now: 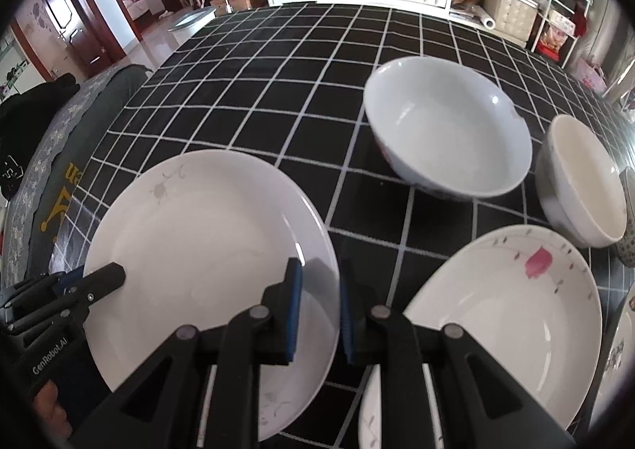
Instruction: Organize plates and bowls
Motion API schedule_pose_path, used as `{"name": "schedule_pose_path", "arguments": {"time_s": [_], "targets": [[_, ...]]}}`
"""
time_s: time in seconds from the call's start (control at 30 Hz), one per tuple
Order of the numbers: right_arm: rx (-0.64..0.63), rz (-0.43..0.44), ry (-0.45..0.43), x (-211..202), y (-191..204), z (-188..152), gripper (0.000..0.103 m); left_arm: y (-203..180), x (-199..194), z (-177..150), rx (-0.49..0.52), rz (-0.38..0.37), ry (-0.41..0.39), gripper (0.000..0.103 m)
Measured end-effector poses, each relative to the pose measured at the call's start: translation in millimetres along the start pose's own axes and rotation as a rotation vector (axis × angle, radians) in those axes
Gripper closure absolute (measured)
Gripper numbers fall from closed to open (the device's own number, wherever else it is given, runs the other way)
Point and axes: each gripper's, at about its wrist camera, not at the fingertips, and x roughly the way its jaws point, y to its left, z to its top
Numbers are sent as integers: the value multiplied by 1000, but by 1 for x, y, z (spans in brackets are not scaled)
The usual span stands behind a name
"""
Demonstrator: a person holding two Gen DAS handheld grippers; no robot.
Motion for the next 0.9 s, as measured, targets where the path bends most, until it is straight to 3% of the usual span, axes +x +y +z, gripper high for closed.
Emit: {"name": "schedule_pose_path", "arguments": {"time_s": [0.13, 0.43, 0.57, 0.9], "targets": [[11, 21, 24, 5, -1, -3, 82, 4, 6, -1, -14, 4, 24, 87], [31, 20, -89, -46, -22, -9, 81, 13, -23, -7, -71, 78, -21, 88], [66, 21, -122, -68, -36, -24, 81, 2, -42, -16, -74, 28, -34, 88], [152, -3, -217, -118, -82, -62, 81, -91, -81, -29, 120, -103, -87, 88]]}}
